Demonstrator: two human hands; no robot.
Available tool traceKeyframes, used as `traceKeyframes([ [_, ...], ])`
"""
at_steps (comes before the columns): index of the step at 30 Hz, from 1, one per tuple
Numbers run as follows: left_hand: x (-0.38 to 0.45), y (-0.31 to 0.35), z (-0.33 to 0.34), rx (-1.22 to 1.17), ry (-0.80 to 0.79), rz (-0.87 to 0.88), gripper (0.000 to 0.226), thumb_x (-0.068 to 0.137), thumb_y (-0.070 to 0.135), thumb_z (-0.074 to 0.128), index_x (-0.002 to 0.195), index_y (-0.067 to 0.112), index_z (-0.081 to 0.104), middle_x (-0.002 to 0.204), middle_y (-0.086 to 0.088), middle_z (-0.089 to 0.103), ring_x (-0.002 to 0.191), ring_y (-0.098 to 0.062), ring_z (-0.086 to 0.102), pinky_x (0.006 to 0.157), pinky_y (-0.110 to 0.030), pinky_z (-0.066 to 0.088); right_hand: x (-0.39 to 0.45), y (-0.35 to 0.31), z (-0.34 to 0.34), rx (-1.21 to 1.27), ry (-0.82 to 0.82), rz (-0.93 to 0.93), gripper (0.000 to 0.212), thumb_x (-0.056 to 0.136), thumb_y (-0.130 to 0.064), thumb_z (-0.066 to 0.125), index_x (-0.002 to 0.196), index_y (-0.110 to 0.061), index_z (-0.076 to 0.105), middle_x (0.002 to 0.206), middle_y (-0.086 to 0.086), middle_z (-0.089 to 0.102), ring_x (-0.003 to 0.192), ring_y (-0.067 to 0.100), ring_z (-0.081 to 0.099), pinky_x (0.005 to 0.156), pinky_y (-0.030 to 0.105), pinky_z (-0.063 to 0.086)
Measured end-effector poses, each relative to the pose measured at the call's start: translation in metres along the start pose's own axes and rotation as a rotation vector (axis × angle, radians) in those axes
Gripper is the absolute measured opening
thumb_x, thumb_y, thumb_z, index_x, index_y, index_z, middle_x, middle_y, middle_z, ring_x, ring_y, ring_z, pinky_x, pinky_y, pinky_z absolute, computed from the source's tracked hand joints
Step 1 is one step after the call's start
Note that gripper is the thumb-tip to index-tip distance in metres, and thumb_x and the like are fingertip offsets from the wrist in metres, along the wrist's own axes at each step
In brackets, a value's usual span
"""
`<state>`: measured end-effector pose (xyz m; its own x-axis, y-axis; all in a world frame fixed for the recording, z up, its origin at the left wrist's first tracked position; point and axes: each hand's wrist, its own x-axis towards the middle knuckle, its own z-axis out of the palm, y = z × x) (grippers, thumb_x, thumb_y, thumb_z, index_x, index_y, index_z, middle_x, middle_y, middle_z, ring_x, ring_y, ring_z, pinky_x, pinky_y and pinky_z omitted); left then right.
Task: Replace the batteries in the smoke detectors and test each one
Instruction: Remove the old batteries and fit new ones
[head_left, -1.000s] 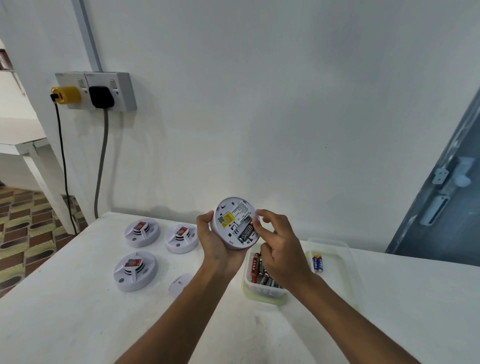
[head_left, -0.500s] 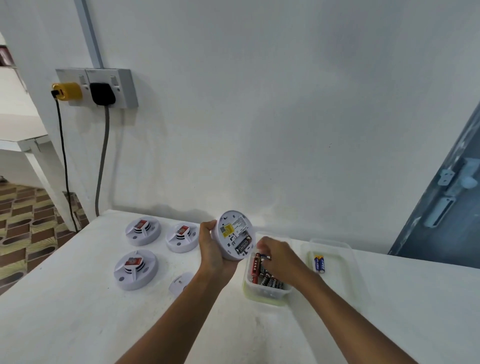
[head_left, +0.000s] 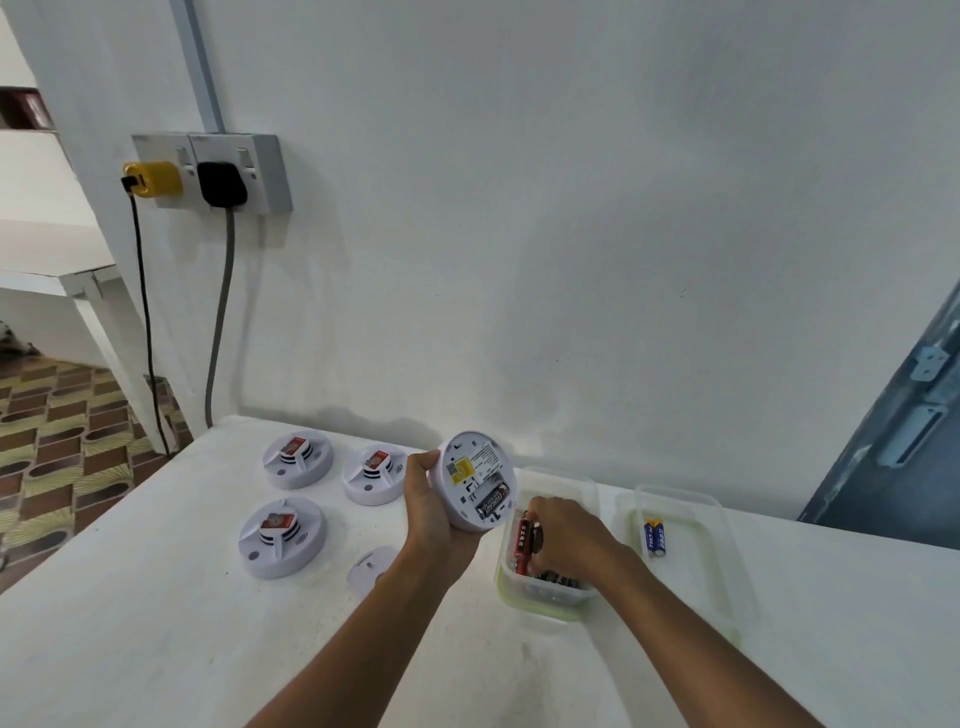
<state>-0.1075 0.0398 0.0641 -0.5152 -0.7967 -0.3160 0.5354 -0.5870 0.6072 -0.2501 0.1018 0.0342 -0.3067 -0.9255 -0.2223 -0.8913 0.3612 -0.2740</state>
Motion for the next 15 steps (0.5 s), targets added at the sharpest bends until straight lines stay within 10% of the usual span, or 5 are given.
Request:
traceKeyframes([
  [5, 0.000, -0.004, 0.003, -0.007, 0.008, -0.012, 0.042, 0.091, 0.043, 0.034, 0.098, 0.016, 0.065, 0.097, -0.016, 0.063, 0.093, -0.031, 0.056, 0.093, -0.048, 0.043, -0.004, -0.004, -0.005, -0.207, -0.074, -0.025, 0.031, 0.083, -0.020, 0.066, 0.110, -0.006, 0.061, 0.087, 0.005, 0.058, 0.081, 0.021, 0.051, 0.068, 0.027, 0.039],
  [15, 0.005, -0.010, 0.002, 0.010, 0.002, -0.031, 0.044, 0.093, 0.045, 0.031, 0.101, 0.016, 0.064, 0.100, -0.017, 0.063, 0.094, -0.031, 0.057, 0.105, -0.051, 0.036, -0.001, -0.014, 0.005, -0.187, -0.081, 0.024, 0.031, 0.089, -0.028, 0.057, 0.113, -0.008, 0.059, 0.110, 0.008, 0.066, 0.102, 0.027, 0.062, 0.073, 0.032, 0.045],
])
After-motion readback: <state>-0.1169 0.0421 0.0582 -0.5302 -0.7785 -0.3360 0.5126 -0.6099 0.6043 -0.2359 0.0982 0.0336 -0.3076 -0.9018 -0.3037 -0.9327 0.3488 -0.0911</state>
